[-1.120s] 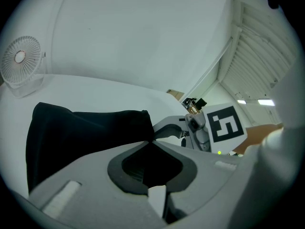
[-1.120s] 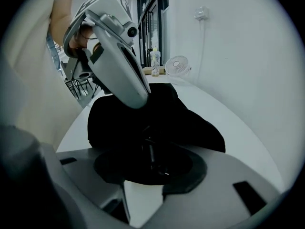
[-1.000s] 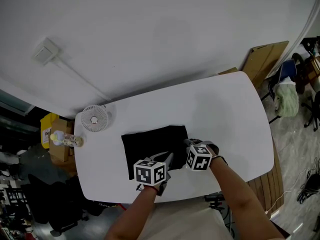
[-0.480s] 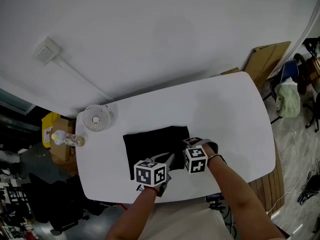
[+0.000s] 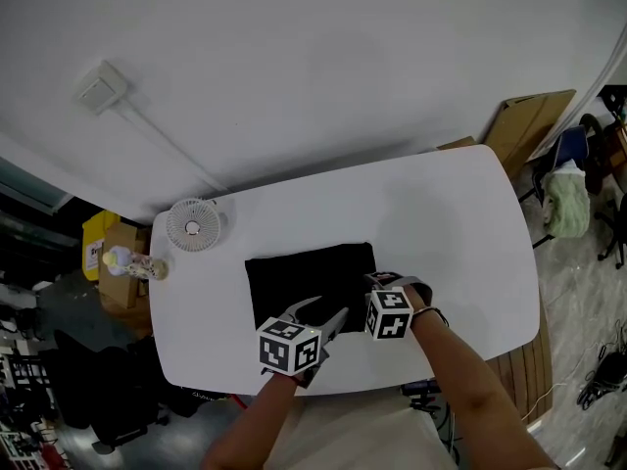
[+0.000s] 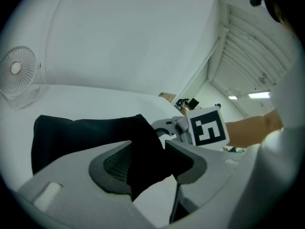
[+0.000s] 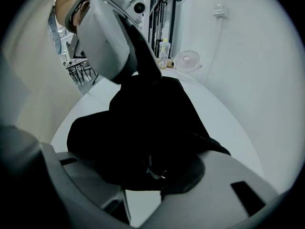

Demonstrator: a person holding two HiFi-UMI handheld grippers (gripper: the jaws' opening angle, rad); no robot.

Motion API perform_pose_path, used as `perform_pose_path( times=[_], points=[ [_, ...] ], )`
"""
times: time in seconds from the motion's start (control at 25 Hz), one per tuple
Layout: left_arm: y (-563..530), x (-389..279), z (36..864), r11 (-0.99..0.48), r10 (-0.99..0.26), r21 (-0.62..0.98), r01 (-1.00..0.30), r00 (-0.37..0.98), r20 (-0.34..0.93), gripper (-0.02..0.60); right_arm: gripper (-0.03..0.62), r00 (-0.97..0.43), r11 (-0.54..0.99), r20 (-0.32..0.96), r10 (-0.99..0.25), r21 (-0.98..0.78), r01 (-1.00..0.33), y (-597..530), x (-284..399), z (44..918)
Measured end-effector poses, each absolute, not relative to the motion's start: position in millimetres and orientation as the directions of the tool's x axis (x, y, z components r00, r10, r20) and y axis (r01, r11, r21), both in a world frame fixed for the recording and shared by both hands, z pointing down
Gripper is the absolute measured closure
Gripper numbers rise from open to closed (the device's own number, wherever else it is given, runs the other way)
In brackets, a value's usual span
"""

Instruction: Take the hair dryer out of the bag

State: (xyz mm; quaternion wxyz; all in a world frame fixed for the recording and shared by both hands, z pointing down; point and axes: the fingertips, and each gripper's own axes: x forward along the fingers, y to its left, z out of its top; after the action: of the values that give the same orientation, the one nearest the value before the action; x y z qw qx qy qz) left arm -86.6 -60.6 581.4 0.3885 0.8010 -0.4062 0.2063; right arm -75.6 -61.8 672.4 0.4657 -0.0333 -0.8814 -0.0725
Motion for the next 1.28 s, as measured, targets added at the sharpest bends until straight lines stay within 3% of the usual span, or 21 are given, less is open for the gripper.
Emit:
perform_pose_path(
  times=[0.44,0.56,0.76,1.08,1.28],
  points=[
    [-22,-250,611,-0.246,-0.608,0.177,-0.953,0.294,0.737,0.379,0.425,-0.575,0.99,0.818,-0.003,0.084,0.114,-62,-74,671],
    [-18,-263,622,-0.272,-0.614,0.177,-0.946,0.312,0.725,0.375,0.425,-0.574,0.991,0.819,-0.002,0.079,0.11,-62,-74,672],
    [-10,-269,643,-0.294,-0.573,0.234,-0.927,0.367,0.733,0.319,0.425,-0.574,0.991,0.819,-0.004,0.081,0.108,-62,-74,671],
    [2,-290,681,-0.174,-0.475,0.338,-0.925,0.379,0.794,0.319,0.425,-0.572,0.991,0.821,-0.002,0.078,0.108,-62,-75,671],
    [3,-290,688,-0.175,-0.438,0.334,-0.926,0.377,0.816,0.325,0.425,-0.568,0.991,0.823,-0.005,0.079,0.107,-62,-74,671]
  ],
)
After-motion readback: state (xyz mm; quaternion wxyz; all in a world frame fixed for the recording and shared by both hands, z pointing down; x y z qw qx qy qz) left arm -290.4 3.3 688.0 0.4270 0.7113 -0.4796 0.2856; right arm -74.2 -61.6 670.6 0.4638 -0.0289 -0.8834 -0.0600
